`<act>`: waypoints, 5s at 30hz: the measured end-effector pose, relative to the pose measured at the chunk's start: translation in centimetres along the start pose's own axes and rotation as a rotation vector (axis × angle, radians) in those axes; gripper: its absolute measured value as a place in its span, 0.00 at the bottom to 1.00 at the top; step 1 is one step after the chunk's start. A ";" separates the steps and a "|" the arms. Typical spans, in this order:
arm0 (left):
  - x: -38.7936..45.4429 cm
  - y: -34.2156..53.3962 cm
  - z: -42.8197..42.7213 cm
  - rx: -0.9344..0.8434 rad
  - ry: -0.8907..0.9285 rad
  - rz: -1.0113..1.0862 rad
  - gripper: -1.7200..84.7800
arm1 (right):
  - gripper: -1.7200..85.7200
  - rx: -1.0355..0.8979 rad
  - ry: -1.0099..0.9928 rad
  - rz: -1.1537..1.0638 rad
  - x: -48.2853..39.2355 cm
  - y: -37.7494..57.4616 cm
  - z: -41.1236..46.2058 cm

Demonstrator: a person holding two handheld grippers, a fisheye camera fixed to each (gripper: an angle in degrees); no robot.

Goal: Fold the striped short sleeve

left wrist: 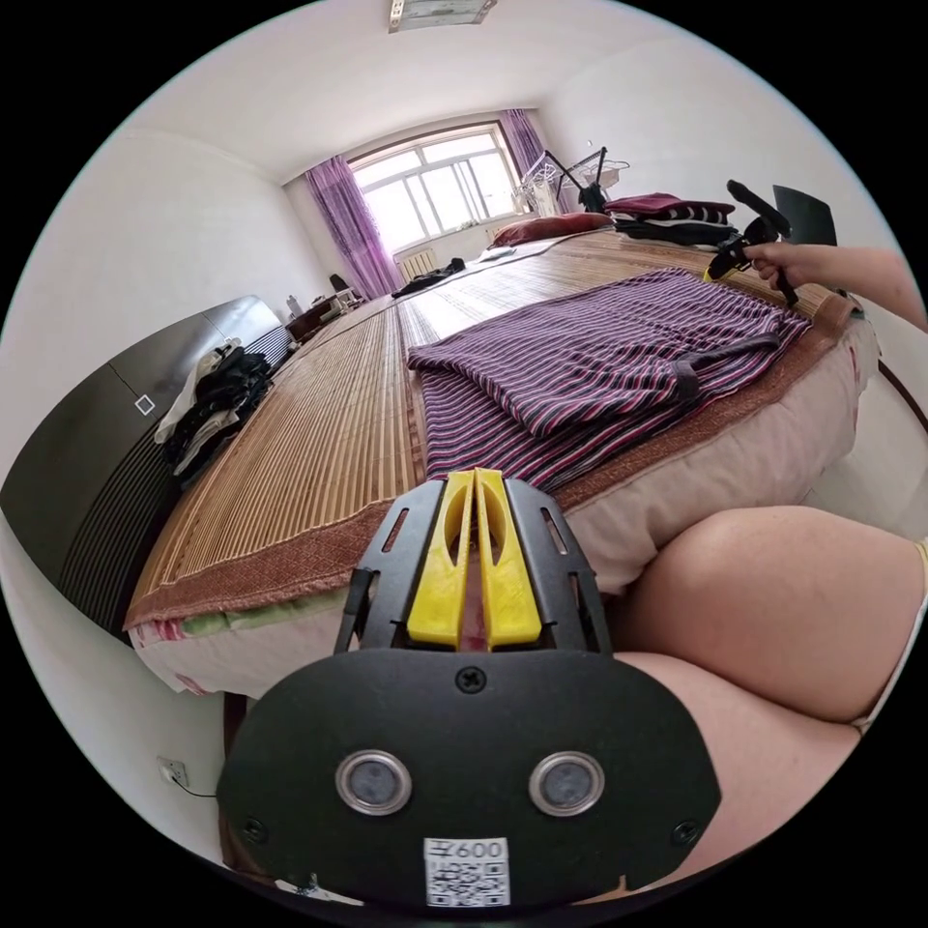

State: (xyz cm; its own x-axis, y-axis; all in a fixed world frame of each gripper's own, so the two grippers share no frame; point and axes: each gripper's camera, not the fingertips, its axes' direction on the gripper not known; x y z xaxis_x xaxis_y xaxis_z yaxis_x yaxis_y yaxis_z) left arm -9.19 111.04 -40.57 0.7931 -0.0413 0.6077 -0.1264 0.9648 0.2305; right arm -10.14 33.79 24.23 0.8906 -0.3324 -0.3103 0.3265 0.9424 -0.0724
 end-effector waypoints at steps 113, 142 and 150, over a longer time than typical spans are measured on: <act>-14.3 2.7 19.0 -0.019 -0.199 -0.051 0.03 | 0.01 0.682 0.187 -0.204 -9.0 34.8 -47.5; -0.9 5.2 11.8 -0.008 -0.157 -0.088 0.03 | 0.01 0.683 0.194 -0.192 0.5 32.7 -49.5; 3.0 5.1 7.8 -0.006 -0.144 -0.097 0.03 | 0.01 0.681 0.199 -0.186 6.5 33.9 -48.7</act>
State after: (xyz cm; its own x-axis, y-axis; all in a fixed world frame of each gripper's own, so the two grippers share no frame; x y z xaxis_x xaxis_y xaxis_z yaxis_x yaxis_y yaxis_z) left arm -12.09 113.81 -31.67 0.7076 -0.1704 0.6857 -0.0499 0.9560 0.2890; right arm -8.67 65.40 -26.42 0.7485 -0.4104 -0.5210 0.6483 0.6181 0.4446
